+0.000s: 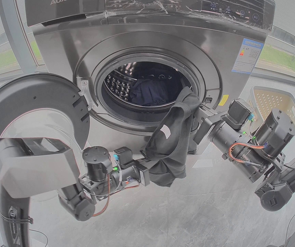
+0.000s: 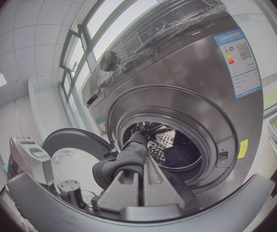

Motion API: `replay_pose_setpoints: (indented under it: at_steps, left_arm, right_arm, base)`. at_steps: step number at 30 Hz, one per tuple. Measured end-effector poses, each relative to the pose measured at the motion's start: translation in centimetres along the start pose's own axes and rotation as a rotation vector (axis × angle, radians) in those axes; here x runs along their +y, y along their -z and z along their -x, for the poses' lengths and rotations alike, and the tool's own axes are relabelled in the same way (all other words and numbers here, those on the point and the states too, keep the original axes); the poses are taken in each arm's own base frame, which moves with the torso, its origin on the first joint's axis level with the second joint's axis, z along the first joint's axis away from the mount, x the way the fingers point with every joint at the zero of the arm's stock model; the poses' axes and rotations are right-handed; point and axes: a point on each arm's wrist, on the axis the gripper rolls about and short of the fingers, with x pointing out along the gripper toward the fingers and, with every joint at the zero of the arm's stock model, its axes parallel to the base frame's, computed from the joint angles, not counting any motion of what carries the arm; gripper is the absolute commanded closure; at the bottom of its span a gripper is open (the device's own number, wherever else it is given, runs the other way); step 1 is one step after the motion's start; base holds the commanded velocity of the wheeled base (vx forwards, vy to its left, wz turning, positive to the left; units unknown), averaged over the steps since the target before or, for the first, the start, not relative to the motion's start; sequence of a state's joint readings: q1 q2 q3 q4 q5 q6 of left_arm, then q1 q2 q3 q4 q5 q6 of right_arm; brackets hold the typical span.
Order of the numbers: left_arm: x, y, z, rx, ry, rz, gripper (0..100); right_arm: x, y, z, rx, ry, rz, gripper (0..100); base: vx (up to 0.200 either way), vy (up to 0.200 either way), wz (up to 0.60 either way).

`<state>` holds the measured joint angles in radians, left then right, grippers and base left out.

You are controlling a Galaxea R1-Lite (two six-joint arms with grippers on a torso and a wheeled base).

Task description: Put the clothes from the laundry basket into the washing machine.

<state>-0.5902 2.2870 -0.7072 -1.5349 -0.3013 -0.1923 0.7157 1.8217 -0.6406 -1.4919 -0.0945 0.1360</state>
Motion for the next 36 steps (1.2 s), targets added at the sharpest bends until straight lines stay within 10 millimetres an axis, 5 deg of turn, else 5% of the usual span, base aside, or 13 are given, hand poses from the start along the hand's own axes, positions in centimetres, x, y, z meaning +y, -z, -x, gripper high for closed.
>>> replay_pose_setpoints:
  at_steps: [15,30,36]
  left_arm:
    - [1.6,-6.8,11.0,-0.101,-0.199,-0.025,100]
    - [1.1,-14.4,13.7,-0.380,-0.222,-0.134,100]
    - [0.4,-15.8,14.5,-0.432,-0.210,-0.160,100]
  right_arm:
    - [-2.9,0.4,0.6,0.028,0.070,0.037,100]
    - [-2.7,0.2,1.9,0.043,0.067,0.036,100]
    - [-2.9,0.0,1.9,0.037,0.074,0.048,100]
  base:
    - [0.000,0.000,0.00]
    - [0.000,0.000,0.00]
    - [0.000,0.000,0.00]
